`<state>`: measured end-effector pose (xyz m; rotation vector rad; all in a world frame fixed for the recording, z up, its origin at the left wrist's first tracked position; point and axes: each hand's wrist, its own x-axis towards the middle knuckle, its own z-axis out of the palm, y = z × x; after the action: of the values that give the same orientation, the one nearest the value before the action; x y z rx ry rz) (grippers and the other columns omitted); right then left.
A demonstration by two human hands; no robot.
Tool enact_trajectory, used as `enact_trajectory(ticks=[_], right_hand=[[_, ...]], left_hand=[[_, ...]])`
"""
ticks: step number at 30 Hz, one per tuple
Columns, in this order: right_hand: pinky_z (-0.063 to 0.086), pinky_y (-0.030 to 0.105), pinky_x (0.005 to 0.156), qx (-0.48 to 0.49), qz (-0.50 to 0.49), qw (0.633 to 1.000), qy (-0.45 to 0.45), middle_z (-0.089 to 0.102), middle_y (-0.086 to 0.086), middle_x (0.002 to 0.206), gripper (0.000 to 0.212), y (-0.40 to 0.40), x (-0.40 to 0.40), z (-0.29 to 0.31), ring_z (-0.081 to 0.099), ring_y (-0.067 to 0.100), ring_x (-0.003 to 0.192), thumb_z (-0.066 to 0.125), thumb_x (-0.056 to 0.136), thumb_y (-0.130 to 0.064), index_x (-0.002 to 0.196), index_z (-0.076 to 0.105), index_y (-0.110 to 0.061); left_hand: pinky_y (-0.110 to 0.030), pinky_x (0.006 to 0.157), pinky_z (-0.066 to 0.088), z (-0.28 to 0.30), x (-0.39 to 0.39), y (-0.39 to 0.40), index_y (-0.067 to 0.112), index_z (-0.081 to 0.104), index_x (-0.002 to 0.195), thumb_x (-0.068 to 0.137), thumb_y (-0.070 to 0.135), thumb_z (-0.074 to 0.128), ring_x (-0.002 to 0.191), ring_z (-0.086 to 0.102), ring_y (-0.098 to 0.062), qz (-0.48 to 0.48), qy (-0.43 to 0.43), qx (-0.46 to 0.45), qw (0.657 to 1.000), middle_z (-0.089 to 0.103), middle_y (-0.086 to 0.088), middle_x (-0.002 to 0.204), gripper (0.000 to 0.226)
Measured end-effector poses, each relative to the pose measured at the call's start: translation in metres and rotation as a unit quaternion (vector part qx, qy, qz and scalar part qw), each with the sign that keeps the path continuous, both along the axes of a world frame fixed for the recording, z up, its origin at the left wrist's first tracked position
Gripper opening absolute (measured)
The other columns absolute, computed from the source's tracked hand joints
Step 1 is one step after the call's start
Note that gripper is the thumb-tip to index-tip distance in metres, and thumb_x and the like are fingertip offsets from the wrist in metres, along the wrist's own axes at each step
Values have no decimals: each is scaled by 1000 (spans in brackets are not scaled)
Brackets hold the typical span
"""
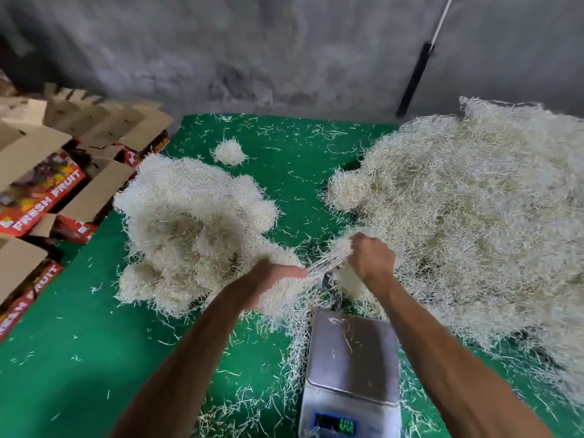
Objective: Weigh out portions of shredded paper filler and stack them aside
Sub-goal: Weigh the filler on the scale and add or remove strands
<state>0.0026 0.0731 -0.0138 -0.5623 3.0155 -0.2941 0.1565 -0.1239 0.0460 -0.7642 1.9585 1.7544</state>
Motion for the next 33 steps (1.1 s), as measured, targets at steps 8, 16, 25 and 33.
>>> enact_trajectory(ticks=[8, 16, 25, 33], right_hand=[[48, 24, 51, -536, -292, 771, -183, 67, 14, 97, 17, 62, -82, 22, 63, 18, 70, 55, 105, -11, 117, 61, 0], [58, 31, 74, -150, -57, 982, -104, 57, 21, 137, 68, 55, -37, 38, 67, 27, 90, 59, 94, 8, 155, 37, -13], [51, 23, 60, -228, 30, 965, 128, 51, 4, 136, 31, 44, 98, 37, 62, 10, 75, 51, 107, -32, 134, 61, -18], [60, 33, 63, -485, -91, 841, -222, 77, -6, 99, 53, 68, 175, -20, 72, 16, 70, 69, 98, -43, 142, 55, -17]], left_hand=[[-24, 46, 43, -67, 6, -44, 5, 58, 94, 79, 21, 78, 48, 47, -14, 218, -17, -99, 971, 61, -10, 79, 29], [-49, 100, 49, -52, -14, -3, 11, 59, 130, 84, 35, 75, 123, 55, -40, 290, 17, 74, 954, 55, -20, 140, 54], [-31, 64, 62, -12, -3, 61, 28, 61, 95, 108, 37, 37, 66, 70, -9, 267, 144, 179, 936, 70, 4, 74, 28], [-41, 81, 58, -56, 48, 116, 9, 63, 121, 104, 34, 53, 102, 70, -29, 206, 42, 267, 940, 70, -20, 117, 32]])
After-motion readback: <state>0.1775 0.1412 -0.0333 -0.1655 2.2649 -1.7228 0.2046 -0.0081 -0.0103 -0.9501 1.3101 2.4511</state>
